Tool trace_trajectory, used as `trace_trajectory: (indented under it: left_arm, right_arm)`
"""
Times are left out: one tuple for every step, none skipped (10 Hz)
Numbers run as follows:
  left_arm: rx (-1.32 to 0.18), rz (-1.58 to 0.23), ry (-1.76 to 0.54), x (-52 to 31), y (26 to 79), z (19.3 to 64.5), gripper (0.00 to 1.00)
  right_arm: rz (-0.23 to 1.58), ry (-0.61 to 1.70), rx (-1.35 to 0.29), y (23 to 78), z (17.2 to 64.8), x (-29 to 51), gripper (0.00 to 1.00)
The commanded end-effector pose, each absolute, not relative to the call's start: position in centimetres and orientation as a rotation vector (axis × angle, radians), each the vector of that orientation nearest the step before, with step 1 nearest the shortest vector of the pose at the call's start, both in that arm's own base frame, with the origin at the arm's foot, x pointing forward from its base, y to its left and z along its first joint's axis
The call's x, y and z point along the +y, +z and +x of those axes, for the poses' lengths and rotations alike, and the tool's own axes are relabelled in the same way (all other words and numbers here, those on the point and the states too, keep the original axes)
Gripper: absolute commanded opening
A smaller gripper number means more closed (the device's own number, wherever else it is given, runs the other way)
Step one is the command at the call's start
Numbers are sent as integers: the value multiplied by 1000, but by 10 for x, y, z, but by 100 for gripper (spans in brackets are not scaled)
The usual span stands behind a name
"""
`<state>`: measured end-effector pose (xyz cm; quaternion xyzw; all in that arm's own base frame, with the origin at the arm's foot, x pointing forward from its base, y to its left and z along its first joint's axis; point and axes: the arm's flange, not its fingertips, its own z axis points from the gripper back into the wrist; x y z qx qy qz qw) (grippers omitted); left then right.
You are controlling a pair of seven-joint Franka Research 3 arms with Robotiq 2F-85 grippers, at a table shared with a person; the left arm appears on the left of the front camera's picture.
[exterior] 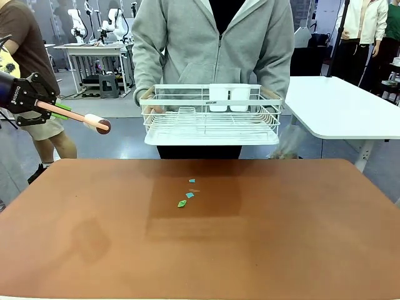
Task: Clean the table.
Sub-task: Clean the table with the Lint Roller when the human lifts the Dish drying rack.
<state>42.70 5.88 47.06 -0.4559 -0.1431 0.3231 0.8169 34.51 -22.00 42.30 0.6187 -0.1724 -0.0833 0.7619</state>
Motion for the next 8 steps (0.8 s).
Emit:
trace_trajectory:
  left_arm:
    - [-304, -971, 690, 58, 471, 427, 1]
    - [-304, -971, 690, 58, 471, 427, 1]
    - [-305, -972, 689, 59, 471, 427, 21]
    - [-364, -891, 535, 57, 492, 438, 21]
    - [-340, -826, 380, 46, 505, 457, 21]
    - [-294, -742, 151, 34, 503, 477, 21]
    - [-195, -660, 25, 26, 485, 496, 21]
    - [-122, -640, -17, 20, 463, 501, 21]
  right_arm:
    - [1354, -172, -391, 425, 345, -219, 100]
    - [1354, -172, -391, 425, 345, -219, 100]
    - [1354, -172, -391, 425, 345, -219, 100]
    - [1354, -172, -391, 425, 345, -219, 100]
    - [1354, -172, -391, 425, 345, -219, 100]
    - [1354, -172, -391, 425, 345, -219, 100]
    - [1354, -172, -391, 425, 345, -219, 100]
    - [1354, -172, -391, 425, 345, -219, 100]
